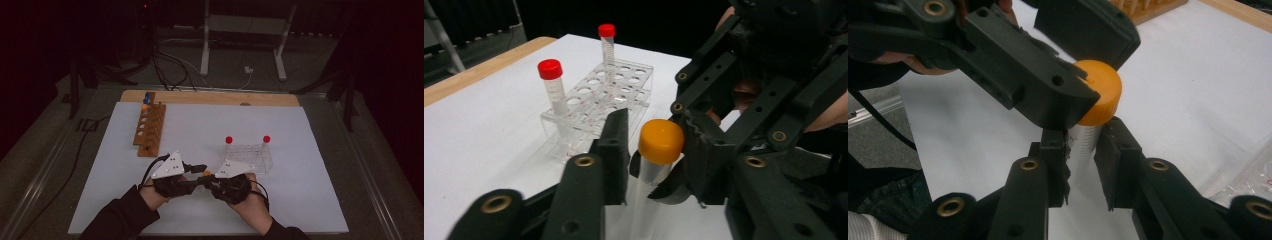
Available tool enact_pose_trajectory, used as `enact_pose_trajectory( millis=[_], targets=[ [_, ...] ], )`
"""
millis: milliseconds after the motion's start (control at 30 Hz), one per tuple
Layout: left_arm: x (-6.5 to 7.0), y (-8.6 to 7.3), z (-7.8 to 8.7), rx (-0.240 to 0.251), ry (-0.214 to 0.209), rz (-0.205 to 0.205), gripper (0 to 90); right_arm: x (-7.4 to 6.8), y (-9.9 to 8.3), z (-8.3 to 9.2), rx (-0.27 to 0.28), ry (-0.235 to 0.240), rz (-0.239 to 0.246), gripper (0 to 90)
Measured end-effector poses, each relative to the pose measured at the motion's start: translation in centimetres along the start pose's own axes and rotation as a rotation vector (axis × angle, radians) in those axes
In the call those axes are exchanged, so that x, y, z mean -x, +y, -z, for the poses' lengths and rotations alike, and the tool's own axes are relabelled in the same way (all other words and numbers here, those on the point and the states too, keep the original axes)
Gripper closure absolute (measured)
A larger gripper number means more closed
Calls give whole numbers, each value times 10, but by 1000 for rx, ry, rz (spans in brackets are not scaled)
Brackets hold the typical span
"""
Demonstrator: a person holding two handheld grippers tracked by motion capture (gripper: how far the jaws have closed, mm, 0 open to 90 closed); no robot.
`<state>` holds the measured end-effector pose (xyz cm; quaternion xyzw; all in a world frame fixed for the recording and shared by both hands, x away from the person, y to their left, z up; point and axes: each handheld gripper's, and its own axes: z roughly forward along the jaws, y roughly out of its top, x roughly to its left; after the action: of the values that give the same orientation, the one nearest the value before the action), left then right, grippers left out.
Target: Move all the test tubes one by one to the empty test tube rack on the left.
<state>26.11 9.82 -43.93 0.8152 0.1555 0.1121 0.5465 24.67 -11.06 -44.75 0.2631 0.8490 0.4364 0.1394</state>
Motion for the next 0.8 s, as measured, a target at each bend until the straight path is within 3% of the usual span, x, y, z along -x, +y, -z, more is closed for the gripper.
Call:
enact_pose_trajectory(
  millis=[300,567,800],
  targets=[
    [1,1,-4,-37,4,-24,711,2,-1,-2,-12,0,-9,746],
    [1,2,1,-12,2,-20,718,3,0,0,13,28,-22,735],
    [-6,10,12,22,32,-17,720,7,1,5,47,8,-31,581]
  ],
)
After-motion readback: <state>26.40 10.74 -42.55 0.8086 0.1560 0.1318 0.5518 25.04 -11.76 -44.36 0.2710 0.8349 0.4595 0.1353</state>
